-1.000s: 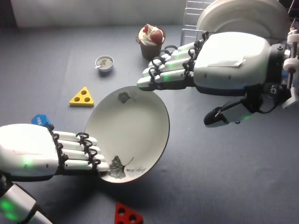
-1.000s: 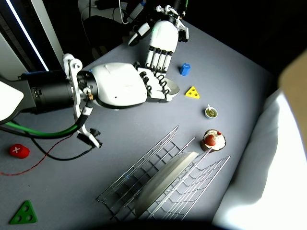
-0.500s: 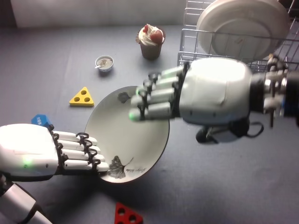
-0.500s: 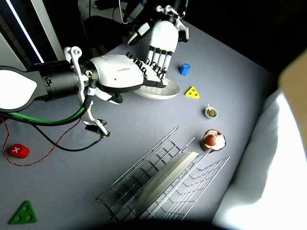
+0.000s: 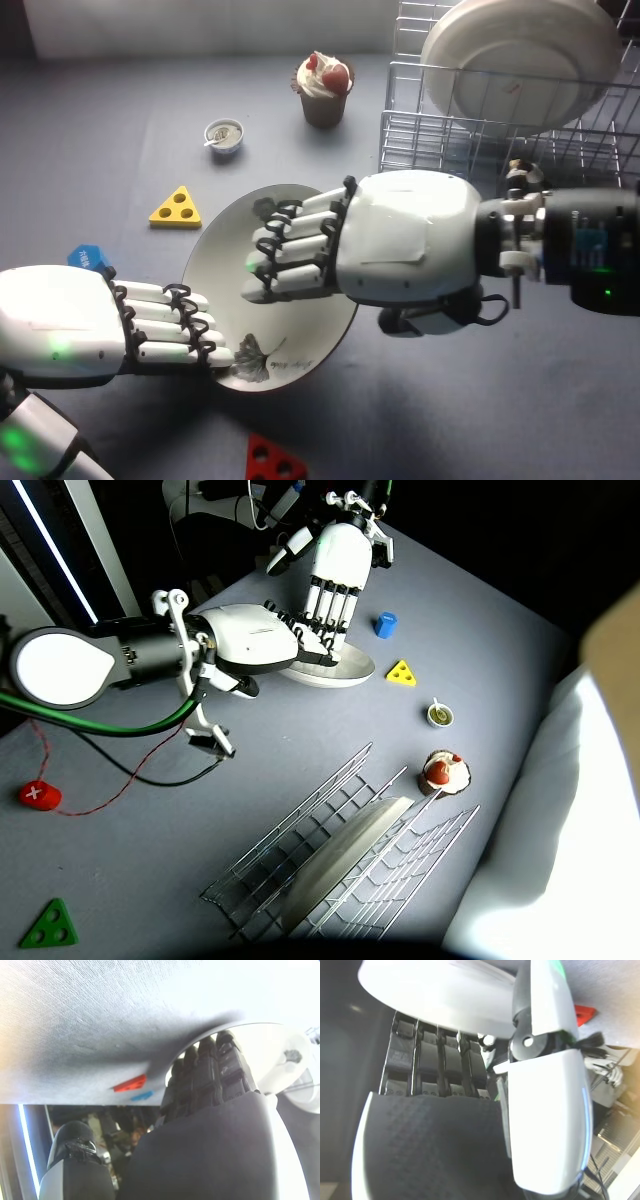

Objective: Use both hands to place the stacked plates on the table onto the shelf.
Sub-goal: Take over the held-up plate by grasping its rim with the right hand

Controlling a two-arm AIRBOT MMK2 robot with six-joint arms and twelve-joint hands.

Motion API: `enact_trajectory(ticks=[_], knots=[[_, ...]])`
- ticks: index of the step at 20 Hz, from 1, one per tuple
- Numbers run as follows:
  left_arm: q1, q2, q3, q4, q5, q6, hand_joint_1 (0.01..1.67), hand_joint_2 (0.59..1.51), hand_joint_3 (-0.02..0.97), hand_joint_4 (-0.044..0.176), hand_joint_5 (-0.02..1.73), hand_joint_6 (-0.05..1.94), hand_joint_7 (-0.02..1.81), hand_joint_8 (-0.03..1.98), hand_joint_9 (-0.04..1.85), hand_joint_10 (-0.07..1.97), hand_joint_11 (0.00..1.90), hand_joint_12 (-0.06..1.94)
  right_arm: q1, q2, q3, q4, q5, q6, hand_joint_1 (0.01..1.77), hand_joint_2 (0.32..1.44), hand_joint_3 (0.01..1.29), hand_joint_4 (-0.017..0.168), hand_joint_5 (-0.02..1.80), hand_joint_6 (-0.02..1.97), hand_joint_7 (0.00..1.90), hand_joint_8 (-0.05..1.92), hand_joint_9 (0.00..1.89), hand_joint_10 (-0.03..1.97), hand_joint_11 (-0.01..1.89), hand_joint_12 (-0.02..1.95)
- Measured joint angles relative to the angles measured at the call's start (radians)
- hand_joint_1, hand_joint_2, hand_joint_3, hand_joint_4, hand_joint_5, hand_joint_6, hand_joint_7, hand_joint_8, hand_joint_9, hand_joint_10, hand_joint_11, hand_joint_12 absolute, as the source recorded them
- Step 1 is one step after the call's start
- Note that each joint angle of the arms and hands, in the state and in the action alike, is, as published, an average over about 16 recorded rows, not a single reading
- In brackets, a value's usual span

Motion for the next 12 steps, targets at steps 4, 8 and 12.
enact_trajectory(ticks=[4,8,12], knots=[[0.000,0.000,0.000,-0.001,0.000,0.000,0.10,0.971,0.005,-0.008,0.07,-0.03,0.09,-0.01,0.10,-0.02,0.07,-0.02,-0.005,-0.045,0.032,0.029,-0.015,-0.018,1.36,0.95,0.02,0.003,0.34,0.01,0.29,0.01,0.26,0.02,0.35,0.02],[0.000,-0.001,0.001,-0.004,0.000,-0.001,0.10,0.969,0.006,-0.008,0.07,-0.03,0.09,-0.01,0.10,-0.02,0.08,-0.02,-0.008,-0.087,0.065,0.065,-0.021,-0.038,1.38,0.97,0.02,0.002,0.45,0.03,0.40,0.01,0.38,0.02,0.42,0.05],[0.000,-0.001,0.002,-0.008,-0.001,-0.001,0.10,0.970,0.005,-0.009,0.07,-0.03,0.10,-0.01,0.11,-0.02,0.09,-0.02,-0.011,-0.120,0.090,0.106,-0.016,-0.060,1.39,0.97,0.02,0.000,0.56,0.20,0.55,0.09,0.52,0.10,0.52,0.18]])
